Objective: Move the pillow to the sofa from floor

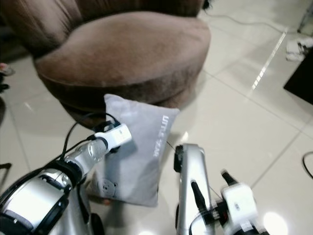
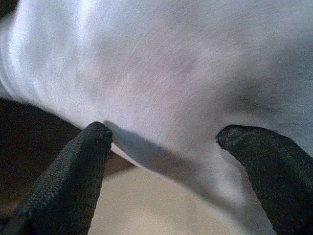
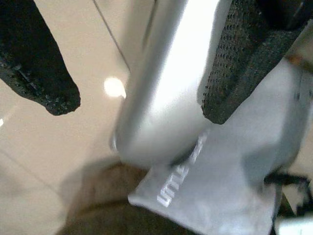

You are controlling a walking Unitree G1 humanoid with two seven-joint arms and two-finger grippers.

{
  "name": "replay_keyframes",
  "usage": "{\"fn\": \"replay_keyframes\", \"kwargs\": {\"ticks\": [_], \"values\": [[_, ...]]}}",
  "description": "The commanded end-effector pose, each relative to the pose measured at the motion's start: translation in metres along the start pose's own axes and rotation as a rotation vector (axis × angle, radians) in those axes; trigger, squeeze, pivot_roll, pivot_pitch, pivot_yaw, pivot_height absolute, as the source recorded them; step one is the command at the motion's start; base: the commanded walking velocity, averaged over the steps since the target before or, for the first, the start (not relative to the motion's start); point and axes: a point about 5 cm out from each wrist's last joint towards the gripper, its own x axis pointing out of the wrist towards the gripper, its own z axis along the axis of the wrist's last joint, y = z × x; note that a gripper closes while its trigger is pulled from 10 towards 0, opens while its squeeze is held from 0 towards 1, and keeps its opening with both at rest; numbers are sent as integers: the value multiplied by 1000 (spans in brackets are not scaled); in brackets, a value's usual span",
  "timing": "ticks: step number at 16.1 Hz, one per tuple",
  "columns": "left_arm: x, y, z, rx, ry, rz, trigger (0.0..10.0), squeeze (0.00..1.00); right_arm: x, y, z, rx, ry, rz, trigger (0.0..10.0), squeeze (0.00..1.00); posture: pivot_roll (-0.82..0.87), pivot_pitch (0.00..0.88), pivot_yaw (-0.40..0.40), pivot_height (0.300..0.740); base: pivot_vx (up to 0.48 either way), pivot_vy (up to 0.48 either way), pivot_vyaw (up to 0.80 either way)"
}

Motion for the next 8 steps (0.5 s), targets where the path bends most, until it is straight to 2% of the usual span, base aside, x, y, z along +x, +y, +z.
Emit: {"fn": "replay_keyframes", "kwargs": {"ticks": [1,3,4,8], "values": [[-1,-1,-9,-91,51,24,10000,0,-13,-4,-22,23,167,-19,10000,0,-593,239,90,310,0,0,0],[-1,0,-11,-130,71,40,10000,0,-19,-6,-21,20,181,-29,10000,0,-608,246,87,310,0,0,0],[0,5,-7,-165,57,67,10000,0,-21,-7,-19,23,187,-40,10000,0,-612,235,92,310,0,0,0],[1,14,9,-231,-19,108,10000,0,-13,-9,-21,33,187,-40,10000,0,-578,203,102,310,0,0,0]]}}
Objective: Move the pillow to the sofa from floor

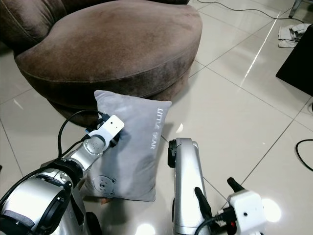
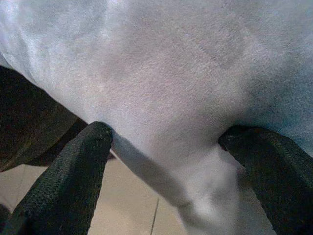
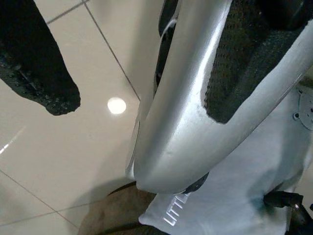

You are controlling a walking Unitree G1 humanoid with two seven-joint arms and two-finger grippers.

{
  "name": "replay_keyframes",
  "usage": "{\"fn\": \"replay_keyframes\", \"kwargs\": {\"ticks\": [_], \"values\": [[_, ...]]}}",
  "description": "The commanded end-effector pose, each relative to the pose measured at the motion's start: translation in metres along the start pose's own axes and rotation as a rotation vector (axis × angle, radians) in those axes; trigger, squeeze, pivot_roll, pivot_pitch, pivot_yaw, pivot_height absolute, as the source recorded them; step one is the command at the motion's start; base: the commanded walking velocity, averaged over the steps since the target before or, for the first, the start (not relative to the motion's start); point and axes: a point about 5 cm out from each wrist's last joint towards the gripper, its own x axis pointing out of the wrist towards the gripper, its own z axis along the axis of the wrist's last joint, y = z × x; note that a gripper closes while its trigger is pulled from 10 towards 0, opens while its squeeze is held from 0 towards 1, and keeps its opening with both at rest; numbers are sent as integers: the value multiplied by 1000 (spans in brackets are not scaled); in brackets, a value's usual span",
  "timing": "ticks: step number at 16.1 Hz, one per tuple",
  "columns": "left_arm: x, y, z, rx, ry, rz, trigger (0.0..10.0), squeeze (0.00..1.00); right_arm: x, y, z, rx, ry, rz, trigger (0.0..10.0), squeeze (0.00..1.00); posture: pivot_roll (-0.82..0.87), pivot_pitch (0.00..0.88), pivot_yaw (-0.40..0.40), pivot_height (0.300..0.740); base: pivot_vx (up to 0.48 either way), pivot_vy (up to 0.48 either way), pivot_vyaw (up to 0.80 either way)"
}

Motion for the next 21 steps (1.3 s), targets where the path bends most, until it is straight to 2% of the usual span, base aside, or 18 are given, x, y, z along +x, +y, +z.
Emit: {"fn": "replay_keyframes", "kwargs": {"ticks": [1,2,4,5,6,7,9,10,11,12,13,14,16,21], "values": [[1,2,13,-8,-47,4,10000,0,0,-5,-28,31,166,-23,10000,0,-559,189,94,310,0,0,0],[1,-1,13,19,-55,1,10000,0,3,-4,-29,29,165,-11,10000,0,-555,184,91,310,0,0,0],[1,-1,14,150,-76,51,10000,0,4,-5,-29,27,167,-8,10000,0,-560,177,87,310,0,0,0],[1,-4,16,137,-78,29,10000,259,3,-7,-29,22,169,-10,10000,0,-565,174,85,310,0,0,0],[1,-5,17,129,-80,15,10000,259,2,-8,-29,21,171,-13,10000,0,-568,171,85,310,0,0,0],[1,-7,18,86,-78,-4,10000,278,-4,-11,-29,11,180,-10,10000,0,-572,169,88,310,0,0,0],[1,-7,22,73,-77,-10,10000,196,-34,-50,-28,-20,230,-40,10000,0,-585,163,86,310,0,0,0],[2,-5,25,57,-79,-4,10000,188,-43,-68,-23,-56,239,-64,10000,0,-590,160,84,310,0,0,0],[2,-5,26,47,-80,-2,10000,188,-45,-75,-19,-72,236,-73,10000,0,-590,160,84,310,0,0,0],[2,-1,29,55,-86,25,10000,1000,-44,-85,-10,-102,218,-90,10000,0,-597,154,83,310,0,0,0],[3,2,29,36,-87,43,10000,1000,-41,-87,-5,-130,207,-81,10000,0,-601,150,81,310,0,0,0],[2,0,29,-13,-81,16,10000,1000,-41,-87,-5,-126,208,-70,10000,0,-605,149,79,310,0,0,0],[3,-1,28,-60,-76,7,10000,1000,-43,-87,-6,-124,216,-62,10000,0,-607,152,77,310,0,0,0],[3,0,29,-135,-67,2,10000,1000,-42,-86,-7,-112,221,-58,10000,0,-605,159,73,310,0,0,0]]}}
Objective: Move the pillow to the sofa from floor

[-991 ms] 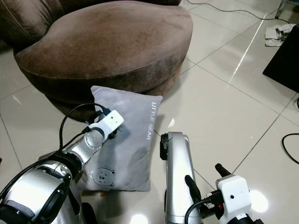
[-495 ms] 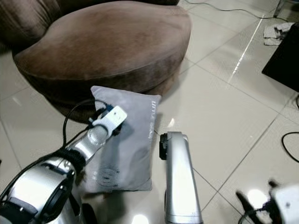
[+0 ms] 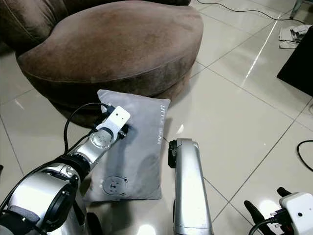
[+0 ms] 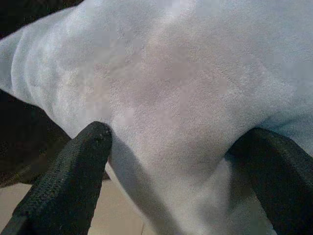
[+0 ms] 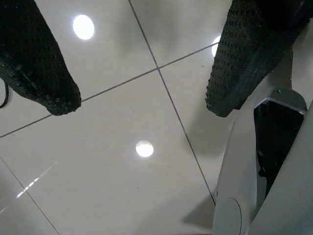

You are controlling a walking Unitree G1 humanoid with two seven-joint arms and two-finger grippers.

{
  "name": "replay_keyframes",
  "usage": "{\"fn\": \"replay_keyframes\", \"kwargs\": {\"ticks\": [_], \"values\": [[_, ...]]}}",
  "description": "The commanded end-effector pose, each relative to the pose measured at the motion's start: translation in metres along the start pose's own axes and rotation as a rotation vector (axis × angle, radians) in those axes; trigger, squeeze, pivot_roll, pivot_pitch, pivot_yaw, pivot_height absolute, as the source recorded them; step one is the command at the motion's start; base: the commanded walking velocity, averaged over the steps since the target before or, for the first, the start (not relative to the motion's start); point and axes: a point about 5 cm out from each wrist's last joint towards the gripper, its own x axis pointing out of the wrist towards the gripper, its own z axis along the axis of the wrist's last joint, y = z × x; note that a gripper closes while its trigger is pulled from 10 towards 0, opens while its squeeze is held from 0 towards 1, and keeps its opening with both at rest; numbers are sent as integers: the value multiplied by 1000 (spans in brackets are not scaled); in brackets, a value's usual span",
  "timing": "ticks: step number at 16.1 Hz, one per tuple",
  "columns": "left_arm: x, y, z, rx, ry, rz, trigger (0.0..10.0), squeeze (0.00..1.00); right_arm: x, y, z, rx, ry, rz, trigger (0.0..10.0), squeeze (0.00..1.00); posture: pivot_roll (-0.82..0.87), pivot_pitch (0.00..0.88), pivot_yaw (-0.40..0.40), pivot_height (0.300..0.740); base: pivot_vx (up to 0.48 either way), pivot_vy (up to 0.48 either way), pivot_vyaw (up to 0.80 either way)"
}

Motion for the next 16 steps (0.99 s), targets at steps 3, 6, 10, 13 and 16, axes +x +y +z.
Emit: {"fn": "replay_keyframes", "kwargs": {"ticks": [3,6,10,13,16], "values": [[0,1,-2,-79,26,-6,10000,1000,-2,7,-2,22,8,25,10000,0,-600,170,67,310,0,0,0],[0,2,-4,-85,36,0,10000,1000,-1,10,-3,25,16,35,10000,0,-598,175,65,310,0,0,0],[2,15,7,-136,-8,74,10000,1000,-1,15,-4,30,16,42,10000,0,-606,178,62,310,0,0,0],[4,45,22,-185,-31,87,10000,0,-6,13,-9,33,36,24,10000,0,-610,186,71,310,0,0,0],[-2,97,26,-199,-98,178,10000,0,-6,19,-15,47,46,25,10000,0,-596,183,75,310,0,0,0]]}}
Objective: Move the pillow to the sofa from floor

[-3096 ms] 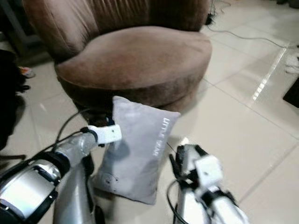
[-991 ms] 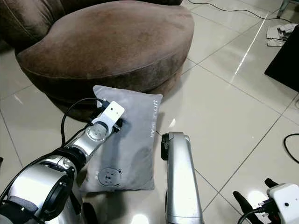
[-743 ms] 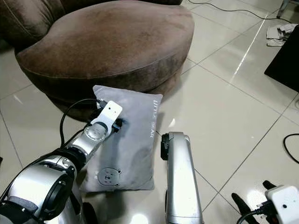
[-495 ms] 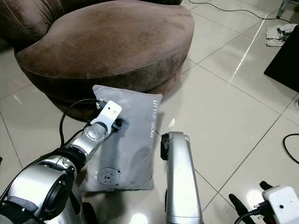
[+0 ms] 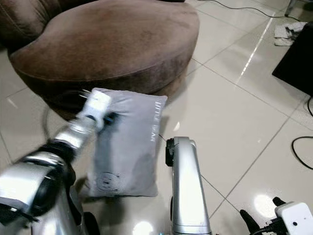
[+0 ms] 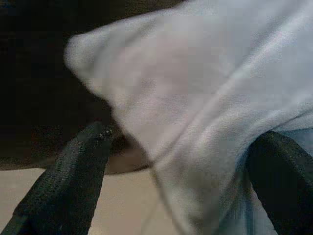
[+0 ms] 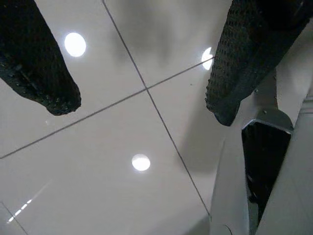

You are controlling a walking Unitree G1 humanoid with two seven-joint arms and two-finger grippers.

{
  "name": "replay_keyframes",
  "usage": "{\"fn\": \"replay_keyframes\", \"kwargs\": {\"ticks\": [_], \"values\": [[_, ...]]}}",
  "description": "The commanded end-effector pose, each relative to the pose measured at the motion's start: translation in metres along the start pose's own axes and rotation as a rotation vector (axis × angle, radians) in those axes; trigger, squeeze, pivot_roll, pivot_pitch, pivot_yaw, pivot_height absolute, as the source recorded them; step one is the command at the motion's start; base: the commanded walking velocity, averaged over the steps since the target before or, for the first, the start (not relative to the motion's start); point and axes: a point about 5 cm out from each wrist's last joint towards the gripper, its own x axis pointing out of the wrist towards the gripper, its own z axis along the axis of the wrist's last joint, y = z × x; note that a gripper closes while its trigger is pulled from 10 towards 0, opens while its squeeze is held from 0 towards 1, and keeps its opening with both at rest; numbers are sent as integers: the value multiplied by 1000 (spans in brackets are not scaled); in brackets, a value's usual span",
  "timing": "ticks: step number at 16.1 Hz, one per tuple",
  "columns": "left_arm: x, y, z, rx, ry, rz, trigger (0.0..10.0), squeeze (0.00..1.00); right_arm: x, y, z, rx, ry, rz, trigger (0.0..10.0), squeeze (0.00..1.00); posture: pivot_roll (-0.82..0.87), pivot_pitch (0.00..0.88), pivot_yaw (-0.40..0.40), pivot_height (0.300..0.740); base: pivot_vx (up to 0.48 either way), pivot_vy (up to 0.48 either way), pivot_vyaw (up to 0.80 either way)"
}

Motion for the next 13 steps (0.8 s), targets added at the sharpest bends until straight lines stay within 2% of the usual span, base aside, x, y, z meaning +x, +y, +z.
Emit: {"fn": "replay_keyframes", "kwargs": {"ticks": [1,2,3,5,6,7,10,11,13], "values": [[0,28,30,-23,-116,82,10000,0,-1,4,-3,1,10,7,10000,0,-593,180,73,310,0,0,0],[-1,41,30,29,-124,133,10000,0,-1,4,-5,0,17,12,10000,0,-586,176,66,310,0,0,0],[-2,46,30,50,-127,153,10000,0,-1,4,-5,-1,20,14,10000,0,-586,176,66,310,0,0,0],[-4,57,29,-23,-124,186,10000,0,0,1,-7,-4,25,12,10000,0,-590,173,59,310,0,0,0],[-4,62,26,-36,-116,200,10000,0,-1,0,-7,-8,27,11,10000,0,-592,172,59,310,0,0,0],[-4,61,25,-37,-110,186,10000,0,-1,0,-7,-9,29,10,10000,0,-591,171,58,310,0,0,0],[0,36,28,22,-102,102,10000,0,0,3,-9,-10,34,18,10000,0,-590,171,60,310,0,0,0],[1,22,29,38,-91,54,10000,0,0,3,-9,-11,33,20,10000,0,-590,171,60,310,0,0,0],[2,6,28,109,-73,-15,10000,0,-1,5,-8,-12,28,25,10000,0,-593,165,62,310,0,0,0]]}}
